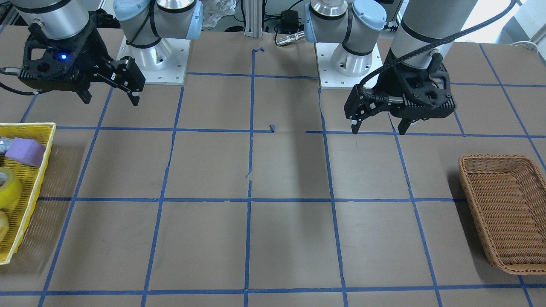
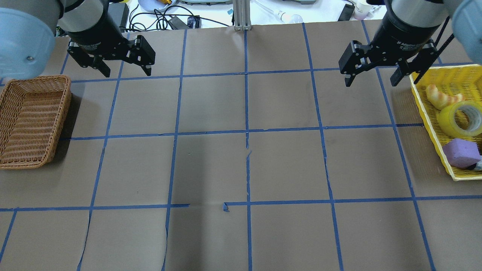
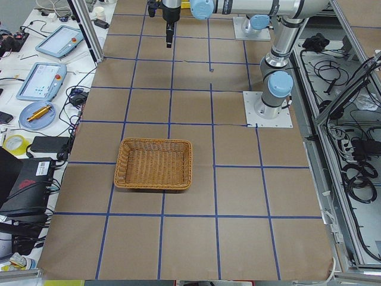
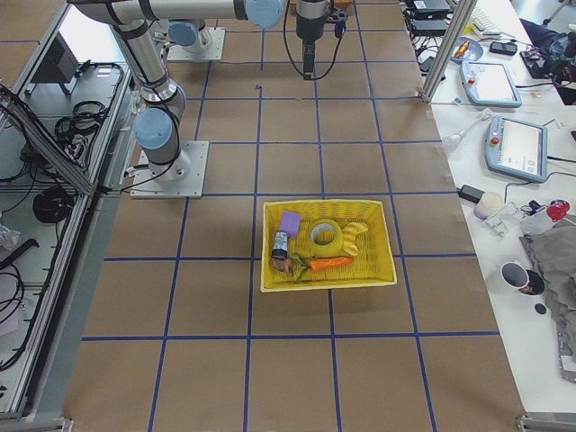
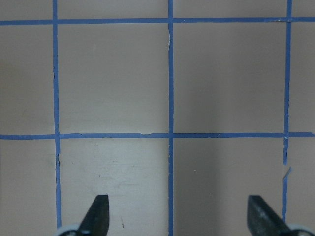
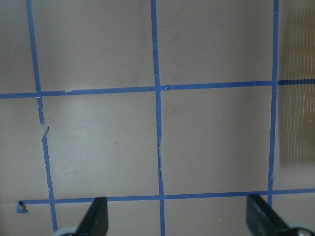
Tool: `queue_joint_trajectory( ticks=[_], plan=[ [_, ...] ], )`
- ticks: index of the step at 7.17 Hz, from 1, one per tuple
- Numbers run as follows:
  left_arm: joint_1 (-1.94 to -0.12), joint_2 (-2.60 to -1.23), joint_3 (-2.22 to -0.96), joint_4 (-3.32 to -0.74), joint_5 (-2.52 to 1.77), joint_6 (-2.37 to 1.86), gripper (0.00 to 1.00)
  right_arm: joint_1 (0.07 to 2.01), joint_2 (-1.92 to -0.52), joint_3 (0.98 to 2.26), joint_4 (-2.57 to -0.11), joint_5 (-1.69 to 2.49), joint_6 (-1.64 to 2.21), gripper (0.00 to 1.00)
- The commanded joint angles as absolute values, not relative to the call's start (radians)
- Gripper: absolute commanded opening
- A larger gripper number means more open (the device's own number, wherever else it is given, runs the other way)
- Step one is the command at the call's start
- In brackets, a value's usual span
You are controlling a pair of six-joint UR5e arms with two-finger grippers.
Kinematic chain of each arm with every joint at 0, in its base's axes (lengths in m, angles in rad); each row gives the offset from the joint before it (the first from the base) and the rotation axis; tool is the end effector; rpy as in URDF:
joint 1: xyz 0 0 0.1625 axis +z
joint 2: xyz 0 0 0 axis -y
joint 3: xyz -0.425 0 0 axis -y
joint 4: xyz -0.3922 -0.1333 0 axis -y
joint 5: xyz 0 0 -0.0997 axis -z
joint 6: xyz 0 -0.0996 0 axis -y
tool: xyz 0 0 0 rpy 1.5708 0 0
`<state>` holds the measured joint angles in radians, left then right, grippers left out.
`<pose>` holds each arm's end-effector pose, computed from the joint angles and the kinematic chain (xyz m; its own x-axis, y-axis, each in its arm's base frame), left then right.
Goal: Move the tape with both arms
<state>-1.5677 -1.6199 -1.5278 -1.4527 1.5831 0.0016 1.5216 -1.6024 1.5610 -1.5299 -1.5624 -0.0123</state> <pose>-0.1305 -0.5237 0.4968 -0.9999 -0.0029 -0.0124 -0.0015 0.9937 -0.1117 0.1105 -0.4842 0.5040 -0.9993 0.0369 -0.0084 0.0369 0.9993 -0.0006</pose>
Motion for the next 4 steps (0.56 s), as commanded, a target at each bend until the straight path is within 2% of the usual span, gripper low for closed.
queue_joint_trajectory(
  ticks=[1,4],
  plan=[
    [-1.568,-1.620,-1.528,-1.453,1.583,0.002,1.00,1.522,-1.601,1.560,-1.514,-1.566,-0.012,1.00],
    [-1.568,-1.620,-1.528,-1.453,1.583,0.002,1.00,1.522,-1.603,1.562,-1.514,-1.562,-0.012,1.00]
  ],
)
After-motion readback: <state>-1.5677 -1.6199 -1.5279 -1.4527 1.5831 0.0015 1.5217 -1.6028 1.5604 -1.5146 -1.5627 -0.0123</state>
